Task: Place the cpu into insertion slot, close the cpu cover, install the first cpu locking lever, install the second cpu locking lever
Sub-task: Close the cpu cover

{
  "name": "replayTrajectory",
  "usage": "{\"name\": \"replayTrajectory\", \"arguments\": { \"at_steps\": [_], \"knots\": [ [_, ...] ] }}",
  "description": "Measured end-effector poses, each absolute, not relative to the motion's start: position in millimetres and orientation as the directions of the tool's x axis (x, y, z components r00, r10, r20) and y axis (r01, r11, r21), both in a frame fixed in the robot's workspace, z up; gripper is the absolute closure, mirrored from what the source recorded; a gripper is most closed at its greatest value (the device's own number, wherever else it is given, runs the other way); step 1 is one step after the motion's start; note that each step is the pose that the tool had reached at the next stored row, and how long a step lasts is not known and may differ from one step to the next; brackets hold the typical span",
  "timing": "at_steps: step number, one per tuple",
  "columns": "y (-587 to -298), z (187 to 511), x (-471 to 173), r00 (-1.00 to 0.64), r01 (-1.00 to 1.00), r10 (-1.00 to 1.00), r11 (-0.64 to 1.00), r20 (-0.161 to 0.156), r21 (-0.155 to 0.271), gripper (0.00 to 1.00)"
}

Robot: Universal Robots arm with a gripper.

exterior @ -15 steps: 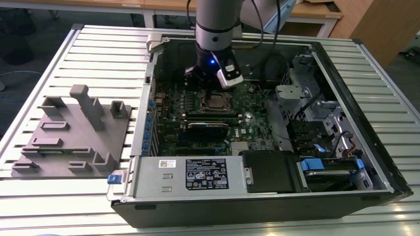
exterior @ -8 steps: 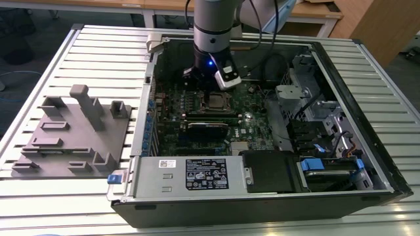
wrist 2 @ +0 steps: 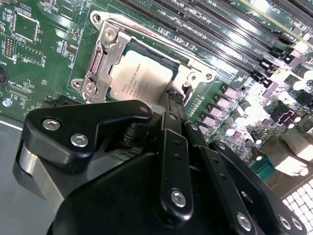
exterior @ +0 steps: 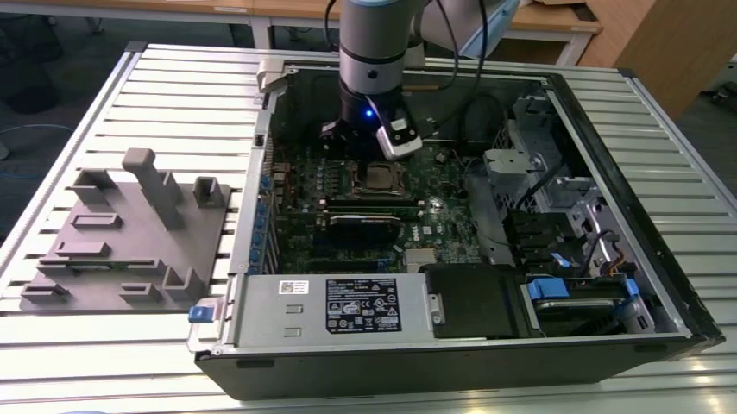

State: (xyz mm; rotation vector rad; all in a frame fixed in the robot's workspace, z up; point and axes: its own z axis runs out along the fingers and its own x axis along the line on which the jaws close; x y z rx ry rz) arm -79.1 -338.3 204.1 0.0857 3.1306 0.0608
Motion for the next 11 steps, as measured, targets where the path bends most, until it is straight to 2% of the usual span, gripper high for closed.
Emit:
{"name": "replayTrajectory", "arguments": {
  "at_steps": [11],
  "knots": [
    [-338.4,202.7,-81.8,-0.998,0.055,0.055,0.998,-0.008,0.039,0.90]
  ]
}}
